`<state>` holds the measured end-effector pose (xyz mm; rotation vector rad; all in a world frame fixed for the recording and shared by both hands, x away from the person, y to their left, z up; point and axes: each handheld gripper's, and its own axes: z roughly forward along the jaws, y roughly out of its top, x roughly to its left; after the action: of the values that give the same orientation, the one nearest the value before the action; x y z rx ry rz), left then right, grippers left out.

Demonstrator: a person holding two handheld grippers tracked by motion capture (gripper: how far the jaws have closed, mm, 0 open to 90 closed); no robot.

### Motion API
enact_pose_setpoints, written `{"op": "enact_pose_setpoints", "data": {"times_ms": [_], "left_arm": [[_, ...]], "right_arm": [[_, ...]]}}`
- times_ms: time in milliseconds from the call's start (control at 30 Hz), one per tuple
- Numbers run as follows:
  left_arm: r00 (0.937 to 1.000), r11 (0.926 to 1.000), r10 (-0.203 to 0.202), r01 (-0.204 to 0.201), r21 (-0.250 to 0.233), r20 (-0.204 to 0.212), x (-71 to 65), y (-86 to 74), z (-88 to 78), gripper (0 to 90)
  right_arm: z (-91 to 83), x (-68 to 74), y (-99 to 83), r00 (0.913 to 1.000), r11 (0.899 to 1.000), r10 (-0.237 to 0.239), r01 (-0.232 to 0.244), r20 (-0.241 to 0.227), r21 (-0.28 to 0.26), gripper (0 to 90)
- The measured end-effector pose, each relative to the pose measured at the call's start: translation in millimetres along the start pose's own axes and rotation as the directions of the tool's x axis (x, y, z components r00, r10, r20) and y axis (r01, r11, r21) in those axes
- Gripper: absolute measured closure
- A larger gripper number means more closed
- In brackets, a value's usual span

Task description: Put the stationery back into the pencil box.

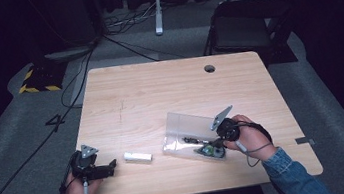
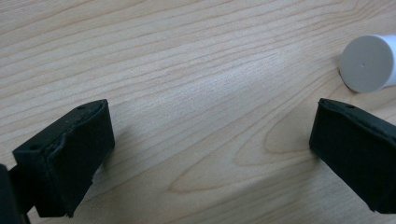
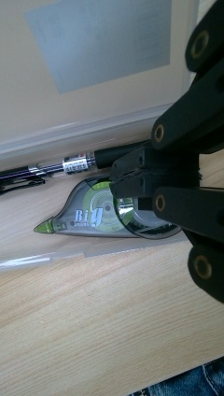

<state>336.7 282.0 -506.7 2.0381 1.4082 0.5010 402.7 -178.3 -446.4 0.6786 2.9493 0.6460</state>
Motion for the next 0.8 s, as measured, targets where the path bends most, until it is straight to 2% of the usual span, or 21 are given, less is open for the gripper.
{"op": "enact_pose_setpoints", "data": {"times_ms": [233,333,367,467,500,533,567,600,700,800], "left_arm": [[1.0,1.0,0.0,0.0,0.001,0.0,0.0,0.0,0.0,0.2],[1.0,1.0,0.0,0.0,0.001,0.0,0.0,0.0,0.0,0.2],[1.0,1.0,0.0,0.0,0.001,0.001,0.1,0.1,0.0,0.2],[1.0,1.0,0.0,0.0,0.001,0.001,0.1,0.1,0.0,0.2],[1.0,1.0,0.001,-0.001,0.001,0.001,0.1,0.1,-0.1,0.2],[1.0,1.0,0.001,-0.001,0.001,0.001,0.1,0.1,-0.1,0.2],[1.0,1.0,0.0,0.0,0.001,0.001,0.1,0.1,-0.1,0.2],[1.0,1.0,0.0,0.0,0.001,0.001,0.1,0.1,-0.1,0.2],[1.0,1.0,0.001,-0.001,0.001,0.001,0.1,0.1,-0.1,0.2],[1.0,1.0,0.0,0.0,0.001,0.0,0.0,0.0,-0.1,0.2]], "right_arm": [[3.5,0.0,-0.3,0.9999,1.0,0.008,-0.008,0.008,0.014,88.4],[3.6,-0.7,0.0,0.9996,1.0,0.007,-0.007,0.026,0.02,85.4],[3.2,-0.9,-0.7,0.9995,1.0,0.015,-0.015,0.026,0.015,81.7],[2.6,-0.6,-0.3,0.9993,1.0,0.015,-0.014,0.034,-0.006,78.1],[-0.7,1.0,3.1,0.9987,0.999,0.002,0.0,0.051,-0.045,76.9],[-0.7,1.0,3.1,0.9987,0.999,0.002,0.0,0.051,-0.045,76.9],[-4.1,3.4,7.9,0.9989,0.996,-0.01,0.014,0.047,-0.084,80.0],[-4.1,3.4,7.9,0.9989,0.996,-0.01,0.014,0.047,-0.084,80.0],[-1.6,8.2,17.1,0.9987,0.991,-0.038,0.042,0.035,-0.129,86.5],[4.1,9.0,20.8,0.9982,0.989,-0.049,0.053,0.035,-0.14,86.9]]}}
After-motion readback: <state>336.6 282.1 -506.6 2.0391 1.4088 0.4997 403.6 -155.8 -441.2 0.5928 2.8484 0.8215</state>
